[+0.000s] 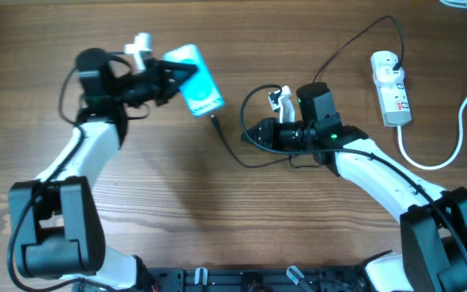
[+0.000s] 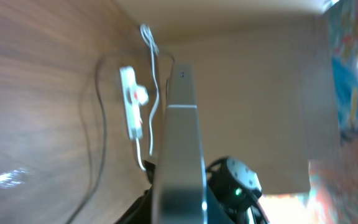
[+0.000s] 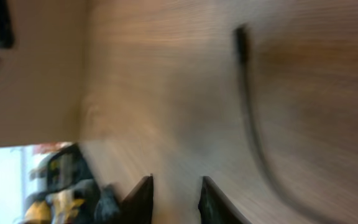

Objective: Plug charger to phone and switch on socket

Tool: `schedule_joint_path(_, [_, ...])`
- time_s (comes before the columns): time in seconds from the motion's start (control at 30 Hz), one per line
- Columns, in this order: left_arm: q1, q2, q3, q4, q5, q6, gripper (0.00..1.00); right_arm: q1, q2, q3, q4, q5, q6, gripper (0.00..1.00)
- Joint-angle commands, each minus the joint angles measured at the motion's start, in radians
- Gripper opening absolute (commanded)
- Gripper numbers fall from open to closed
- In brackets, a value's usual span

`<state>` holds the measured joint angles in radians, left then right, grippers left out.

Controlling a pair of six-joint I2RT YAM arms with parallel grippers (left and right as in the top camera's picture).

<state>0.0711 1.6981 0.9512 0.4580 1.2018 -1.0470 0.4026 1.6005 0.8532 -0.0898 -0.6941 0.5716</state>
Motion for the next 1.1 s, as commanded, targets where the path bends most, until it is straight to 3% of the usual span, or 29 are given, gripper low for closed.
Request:
schedule_joint_path(0.0, [0.12,-0.002,0.012,0.01,0.067,-0.008,0.04,0.06,0.022,0.007,0.027,0.264,-0.139,0.53])
schedule_joint_path(0.1, [0.198,-0.002,0.012,0.01,0.141,-0.008,0.04,0.152,0.087,0.011,0.111,0.422,-0.158,0.61])
schedule_joint_path(0.27, [0.257,-0.002,0.012,0.009,0.233,-0.008,0.04,0.241,0.249,0.101,0.157,0.584,-0.219,0.61])
schedule_joint_path(0.37, [0.258,-0.002,0.012,0.009,0.249,-0.008,0.04,0.279,0.365,0.216,0.12,0.637,-0.314,0.61])
schedule_joint_path(0.5, [0.258,-0.002,0.012,0.009,0.254,-0.008,0.04,0.305,0.47,0.336,0.032,0.727,-0.338,0.56])
schedule_joint_path(0.67, [0.258,-0.002,0.012,0.009,0.256,-0.008,0.04,0.313,0.485,0.341,0.004,0.729,-0.338,0.33])
schedule_joint_path(0.9, [0.258,-0.002,0.012,0.005,0.275,-0.008,0.04,0.407,0.491,0.341,-0.091,0.93,-0.311,0.2])
schedule_joint_path(1.07, [0.258,-0.002,0.012,0.005,0.328,-0.008,0.04,0.375,0.491,0.359,-0.151,0.964,-0.17,0.05])
